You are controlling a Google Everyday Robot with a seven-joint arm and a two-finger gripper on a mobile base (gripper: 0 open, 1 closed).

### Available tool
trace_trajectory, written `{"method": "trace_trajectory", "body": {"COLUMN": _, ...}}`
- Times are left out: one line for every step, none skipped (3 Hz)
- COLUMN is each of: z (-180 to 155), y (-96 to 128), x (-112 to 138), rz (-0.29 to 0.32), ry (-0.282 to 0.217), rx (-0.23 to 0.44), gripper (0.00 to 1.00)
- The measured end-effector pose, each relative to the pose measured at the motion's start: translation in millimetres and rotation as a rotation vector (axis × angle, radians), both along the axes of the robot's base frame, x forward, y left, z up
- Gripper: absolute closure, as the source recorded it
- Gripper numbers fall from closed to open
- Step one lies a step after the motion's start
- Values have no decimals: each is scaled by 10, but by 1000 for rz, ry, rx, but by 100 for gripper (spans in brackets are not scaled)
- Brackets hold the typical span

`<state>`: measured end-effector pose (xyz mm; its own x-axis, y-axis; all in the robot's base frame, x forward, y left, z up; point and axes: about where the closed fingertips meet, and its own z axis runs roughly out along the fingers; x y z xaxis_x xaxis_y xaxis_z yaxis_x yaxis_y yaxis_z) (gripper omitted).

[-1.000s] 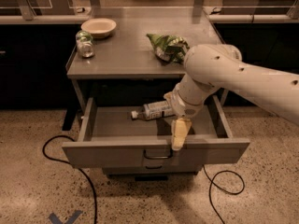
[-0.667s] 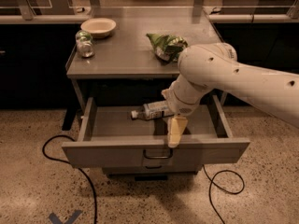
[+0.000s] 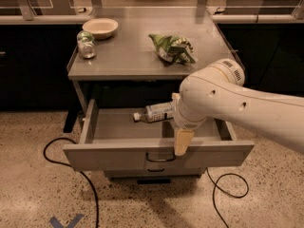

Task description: Pick blue plastic bottle from top drawer and place on counter

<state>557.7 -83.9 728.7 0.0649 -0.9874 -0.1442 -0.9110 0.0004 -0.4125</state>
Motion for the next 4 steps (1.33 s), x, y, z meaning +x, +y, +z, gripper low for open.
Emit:
{"method": "trace_trajectory", "body": {"z": -1, "y": 0, "x": 0, "rz": 0, "ry": 0, "rx": 0, "gripper": 0}}
{"method": "trace_trajectory", "body": {"z": -217, "y": 182, "x": 182, "rz": 47, "ry": 31, "rx": 56, "gripper": 0}}
{"method": "trace_trajectory", "body": {"z": -382, "y": 531, "x": 446, "rz": 140, "ry": 79, "rx": 137, "gripper": 0}}
{"method": "trace_trajectory", "body": {"z": -272, "y": 599, "x": 462, "rz": 152, "ry": 67, "rx": 109, "gripper": 0}}
